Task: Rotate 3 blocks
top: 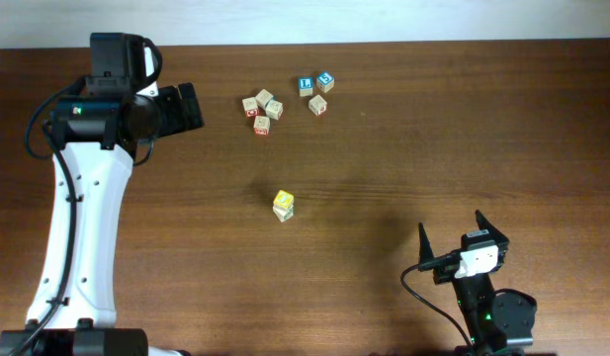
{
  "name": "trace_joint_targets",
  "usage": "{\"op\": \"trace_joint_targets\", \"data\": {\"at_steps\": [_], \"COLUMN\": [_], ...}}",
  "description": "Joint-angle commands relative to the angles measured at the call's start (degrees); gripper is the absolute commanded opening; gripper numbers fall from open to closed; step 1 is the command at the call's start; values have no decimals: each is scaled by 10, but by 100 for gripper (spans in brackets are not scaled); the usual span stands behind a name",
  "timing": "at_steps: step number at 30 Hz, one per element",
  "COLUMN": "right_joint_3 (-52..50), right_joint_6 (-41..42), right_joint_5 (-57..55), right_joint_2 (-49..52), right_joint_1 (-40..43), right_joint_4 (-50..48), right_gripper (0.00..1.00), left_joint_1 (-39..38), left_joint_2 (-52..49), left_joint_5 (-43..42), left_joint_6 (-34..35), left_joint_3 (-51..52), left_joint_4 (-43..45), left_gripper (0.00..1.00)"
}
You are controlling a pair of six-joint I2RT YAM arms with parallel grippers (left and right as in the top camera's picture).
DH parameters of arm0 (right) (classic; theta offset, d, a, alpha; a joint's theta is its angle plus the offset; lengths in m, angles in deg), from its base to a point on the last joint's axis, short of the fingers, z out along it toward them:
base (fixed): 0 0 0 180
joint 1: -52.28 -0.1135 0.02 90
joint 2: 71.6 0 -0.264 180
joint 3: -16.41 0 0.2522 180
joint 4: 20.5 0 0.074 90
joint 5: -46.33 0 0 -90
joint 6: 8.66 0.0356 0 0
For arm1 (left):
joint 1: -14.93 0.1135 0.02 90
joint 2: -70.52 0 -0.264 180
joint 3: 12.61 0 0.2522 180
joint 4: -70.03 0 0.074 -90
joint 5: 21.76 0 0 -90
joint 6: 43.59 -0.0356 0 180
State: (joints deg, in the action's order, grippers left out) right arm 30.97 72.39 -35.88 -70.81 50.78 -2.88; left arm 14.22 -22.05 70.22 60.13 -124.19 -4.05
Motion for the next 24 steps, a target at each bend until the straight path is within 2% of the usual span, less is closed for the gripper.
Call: {"op": "trace_joint_targets", "data": {"at_steps": [1, 9, 12, 15, 18, 24], "right_joint_3": [-5, -5, -5, -5, -5, -5], "right_joint_6": [9, 9, 9, 9, 9, 9], "right_joint_5": [-5, -5, -5, -5, -5, -5], "right_joint_2": [-6, -6, -6, -6, -6, -6], "right_joint_1": [-4, -4, -4, -4, -4, -4], "right_joint_4": [0, 0, 0, 0, 0, 0], "right_gripper": [98, 98, 98, 98, 98, 98], "left_joint_1": [2, 2, 5, 5, 5, 5], "left_joint_2": [-3, -3, 3, 50, 132, 396], "left_joint_5": [4, 7, 47, 42, 9, 6], "left_joint_6": [-5, -5, -6, -52, -140, -253], "left_joint_3": [-2, -2, 0, 27, 113, 425], "left_joint_4": [0, -3, -15, 13, 117, 367], "left_gripper": [99, 99, 99, 99, 99, 99]}}
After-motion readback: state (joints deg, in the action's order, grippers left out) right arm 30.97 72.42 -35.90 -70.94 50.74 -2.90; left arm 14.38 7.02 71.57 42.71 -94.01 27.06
